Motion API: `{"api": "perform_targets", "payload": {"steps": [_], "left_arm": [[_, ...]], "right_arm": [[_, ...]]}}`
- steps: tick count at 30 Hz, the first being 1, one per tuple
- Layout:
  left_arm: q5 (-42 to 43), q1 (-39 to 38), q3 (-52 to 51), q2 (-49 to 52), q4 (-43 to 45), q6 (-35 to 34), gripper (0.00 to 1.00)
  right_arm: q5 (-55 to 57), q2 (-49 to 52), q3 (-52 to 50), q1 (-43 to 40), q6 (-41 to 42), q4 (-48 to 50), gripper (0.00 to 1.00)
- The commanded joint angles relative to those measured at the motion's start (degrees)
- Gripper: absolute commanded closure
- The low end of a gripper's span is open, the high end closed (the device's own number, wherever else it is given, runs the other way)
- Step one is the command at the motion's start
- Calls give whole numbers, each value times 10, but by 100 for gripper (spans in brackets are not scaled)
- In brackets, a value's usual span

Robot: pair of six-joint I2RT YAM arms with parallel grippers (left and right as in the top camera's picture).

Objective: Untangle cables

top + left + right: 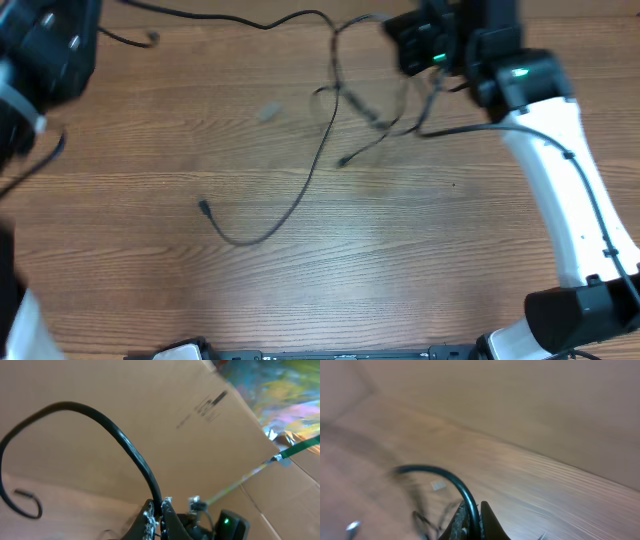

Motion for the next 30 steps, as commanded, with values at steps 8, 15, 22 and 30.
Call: {"api": "perform_targets", "payload": {"steps": [8,15,22,30], "left_arm": [[-267,45,9,-193,-66,98,96],[-356,40,9,-207,-116,137,96],[-397,40,9,-207,-133,151,96],[-331,40,9,-178,-130,152,96]], "right_arm": [[37,-7,32,-193,19,-28,96],[37,-12,108,-315,19,-48,96],[-56,-14,196,-455,28,-62,96],[-172,-20,213,-447,88,-57,96]]}}
